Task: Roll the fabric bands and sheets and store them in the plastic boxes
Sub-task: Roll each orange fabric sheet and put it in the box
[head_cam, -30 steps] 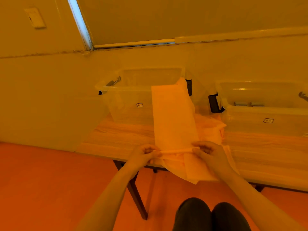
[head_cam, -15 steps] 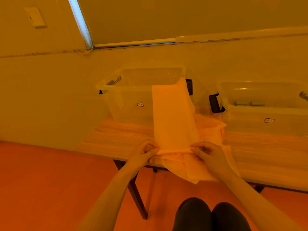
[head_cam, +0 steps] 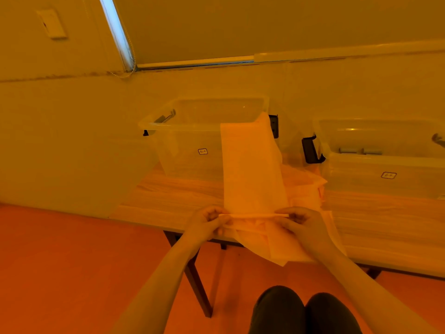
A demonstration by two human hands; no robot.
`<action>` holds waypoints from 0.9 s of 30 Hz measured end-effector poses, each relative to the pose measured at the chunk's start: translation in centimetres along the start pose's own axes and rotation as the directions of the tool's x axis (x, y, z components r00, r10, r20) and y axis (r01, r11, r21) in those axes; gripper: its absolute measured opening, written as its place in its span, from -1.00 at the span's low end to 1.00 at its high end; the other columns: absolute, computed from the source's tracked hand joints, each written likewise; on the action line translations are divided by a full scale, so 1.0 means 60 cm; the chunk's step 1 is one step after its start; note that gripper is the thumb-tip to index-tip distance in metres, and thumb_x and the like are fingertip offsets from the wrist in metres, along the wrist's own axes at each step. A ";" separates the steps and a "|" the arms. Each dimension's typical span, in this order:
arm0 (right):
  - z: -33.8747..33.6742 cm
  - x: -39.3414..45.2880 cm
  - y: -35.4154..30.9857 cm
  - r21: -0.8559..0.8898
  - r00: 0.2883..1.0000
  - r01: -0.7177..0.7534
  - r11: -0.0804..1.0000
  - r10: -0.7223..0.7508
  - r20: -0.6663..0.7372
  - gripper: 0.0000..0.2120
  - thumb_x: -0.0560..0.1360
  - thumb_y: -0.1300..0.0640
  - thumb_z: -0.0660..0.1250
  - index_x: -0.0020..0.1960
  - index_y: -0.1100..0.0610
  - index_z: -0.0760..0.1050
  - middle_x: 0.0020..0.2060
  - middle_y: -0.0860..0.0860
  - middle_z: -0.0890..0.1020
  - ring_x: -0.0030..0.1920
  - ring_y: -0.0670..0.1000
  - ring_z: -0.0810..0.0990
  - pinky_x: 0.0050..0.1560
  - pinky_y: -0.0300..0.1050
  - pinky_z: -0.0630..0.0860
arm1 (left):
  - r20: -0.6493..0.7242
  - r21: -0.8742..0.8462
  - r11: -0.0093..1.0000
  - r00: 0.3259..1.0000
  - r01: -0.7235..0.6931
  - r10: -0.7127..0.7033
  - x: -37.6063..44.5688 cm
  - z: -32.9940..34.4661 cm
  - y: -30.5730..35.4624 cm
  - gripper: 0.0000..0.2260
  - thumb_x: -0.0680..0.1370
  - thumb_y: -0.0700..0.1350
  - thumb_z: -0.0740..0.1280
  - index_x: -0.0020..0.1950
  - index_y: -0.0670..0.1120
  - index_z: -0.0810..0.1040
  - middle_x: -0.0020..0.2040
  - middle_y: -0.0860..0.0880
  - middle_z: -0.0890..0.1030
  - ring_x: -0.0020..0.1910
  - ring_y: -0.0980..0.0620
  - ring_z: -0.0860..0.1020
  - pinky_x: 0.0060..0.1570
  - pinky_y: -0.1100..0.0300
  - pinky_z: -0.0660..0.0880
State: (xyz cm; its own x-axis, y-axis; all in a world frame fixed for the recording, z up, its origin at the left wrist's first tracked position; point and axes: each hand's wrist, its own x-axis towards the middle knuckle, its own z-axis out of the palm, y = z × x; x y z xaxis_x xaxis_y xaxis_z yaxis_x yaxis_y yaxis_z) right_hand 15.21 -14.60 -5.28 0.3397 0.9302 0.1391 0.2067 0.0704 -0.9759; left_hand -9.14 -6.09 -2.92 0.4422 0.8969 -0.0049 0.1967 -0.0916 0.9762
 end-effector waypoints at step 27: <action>-0.004 0.001 0.000 0.091 1.000 0.003 0.996 -0.002 -0.015 -0.90 0.46 0.21 0.42 -0.06 0.06 0.64 -0.14 -0.04 0.69 -0.13 -0.11 0.65 -0.17 -0.26 0.56 | -0.065 -0.057 0.998 0.998 -0.011 0.007 0.005 -0.002 -0.014 -0.88 0.51 -0.18 0.40 -0.11 -0.16 0.47 -0.38 -0.17 0.55 -0.53 0.05 0.41 -0.51 0.26 0.34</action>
State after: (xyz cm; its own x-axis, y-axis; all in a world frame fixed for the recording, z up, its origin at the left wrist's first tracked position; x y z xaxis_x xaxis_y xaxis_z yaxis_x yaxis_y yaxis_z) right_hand 15.48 -14.63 -5.25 0.3529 0.9246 0.1434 0.1232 0.1060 -0.9867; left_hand -9.27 -5.69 -3.72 0.3853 0.9226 0.0159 0.1420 -0.0763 0.9869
